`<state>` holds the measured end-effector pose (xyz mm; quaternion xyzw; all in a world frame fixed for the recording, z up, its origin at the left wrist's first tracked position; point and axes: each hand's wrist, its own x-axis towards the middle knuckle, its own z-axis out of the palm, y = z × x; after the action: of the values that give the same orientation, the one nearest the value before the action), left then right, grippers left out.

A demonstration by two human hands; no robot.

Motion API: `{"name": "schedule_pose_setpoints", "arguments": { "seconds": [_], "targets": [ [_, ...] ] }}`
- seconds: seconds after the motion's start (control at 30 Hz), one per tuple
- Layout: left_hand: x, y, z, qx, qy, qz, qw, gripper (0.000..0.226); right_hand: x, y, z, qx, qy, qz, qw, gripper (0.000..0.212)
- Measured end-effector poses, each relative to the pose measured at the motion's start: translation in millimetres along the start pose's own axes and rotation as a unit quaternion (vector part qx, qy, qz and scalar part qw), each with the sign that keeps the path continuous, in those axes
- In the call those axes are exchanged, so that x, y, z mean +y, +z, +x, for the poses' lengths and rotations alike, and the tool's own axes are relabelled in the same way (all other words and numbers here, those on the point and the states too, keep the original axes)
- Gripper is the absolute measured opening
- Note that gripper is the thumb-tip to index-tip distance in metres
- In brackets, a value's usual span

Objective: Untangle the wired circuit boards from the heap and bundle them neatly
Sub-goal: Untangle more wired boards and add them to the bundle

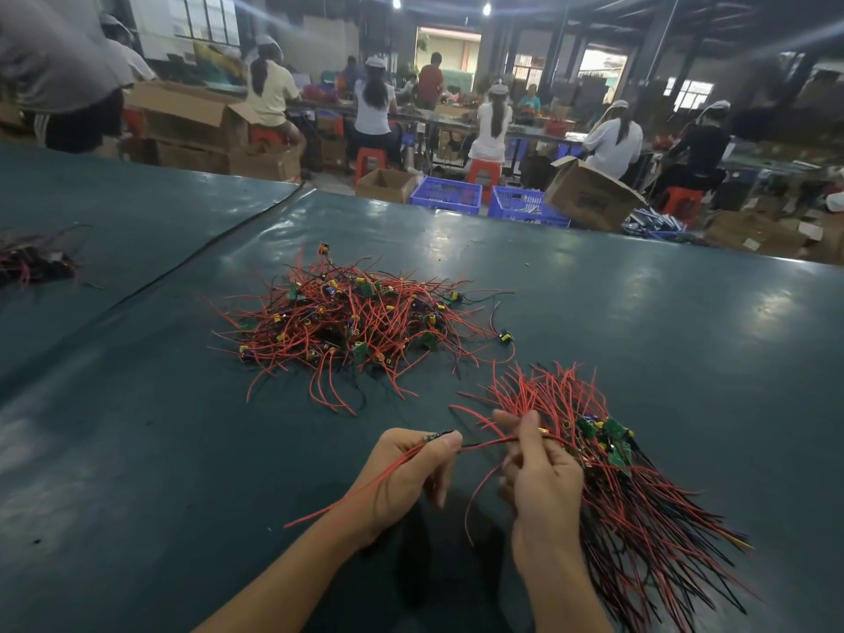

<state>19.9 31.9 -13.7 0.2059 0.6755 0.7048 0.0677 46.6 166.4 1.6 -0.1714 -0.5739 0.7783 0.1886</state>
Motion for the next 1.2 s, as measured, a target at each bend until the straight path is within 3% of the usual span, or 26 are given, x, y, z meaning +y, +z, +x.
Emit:
{"name": "schedule_pose_setpoints", "arguments": {
  "seconds": [0.1, 0.2, 0.33, 0.43, 0.53, 0.6, 0.77, 0.87, 1.0, 1.2],
  "targets": [
    [-1.0, -3.3, -0.2, -0.016, -0.022, -0.012, 1.0, 0.051, -3.8, -11.0, 10.0, 0.036, -0.002, 0.059, 0.998, 0.04],
    [-2.2, -4.1, -1.5, -0.028, -0.054, -0.066, 0.996, 0.052, -2.7, -9.2, 7.4, 0.027, -0.018, 0.045, 0.998, 0.04],
    [-1.6, -6.0, -1.8, -0.042, -0.103, -0.108, 0.988, 0.057, 7.9, 2.2, -8.5, -0.099, -0.033, -0.088, 0.991, 0.057],
    [-0.8, -5.9, -4.3, -0.085, -0.123, -0.097, 0.984, 0.062, 17.6, 13.1, -24.5, -0.207, -0.071, -0.153, 0.964, 0.055],
    [-0.5, -6.7, -4.0, -0.062, -0.152, -0.111, 0.98, 0.064, 19.1, 16.0, -26.2, -0.168, -0.068, -0.193, 0.964, 0.064],
    [-1.6, -7.9, -1.5, -0.022, -0.139, -0.126, 0.982, 0.054, 16.5, 13.9, -21.3, -0.113, -0.026, -0.167, 0.979, 0.066],
    [-3.0, -15.6, 0.7, 0.06, -0.08, -0.095, 0.99, 0.034, 3.3, 0.8, -6.2, 0.003, 0.101, 0.066, 0.993, 0.053],
    [-8.4, -22.2, 7.2, 0.165, -0.024, 0.008, 0.986, 0.025, -1.8, -7.4, 2.2, 0.003, 0.115, 0.164, 0.98, 0.043],
    [-15.8, -41.6, 24.7, 0.275, 0.045, 0.227, 0.933, 0.007, -1.9, -7.0, 5.5, 0.025, 0.05, 0.124, 0.991, 0.025],
    [-34.8, -79.6, 57.3, 0.247, 0.006, 0.418, 0.874, 0.048, 1.8, -2.9, 4.9, 0.016, 0.05, 0.097, 0.994, 0.015]
  ]
}}
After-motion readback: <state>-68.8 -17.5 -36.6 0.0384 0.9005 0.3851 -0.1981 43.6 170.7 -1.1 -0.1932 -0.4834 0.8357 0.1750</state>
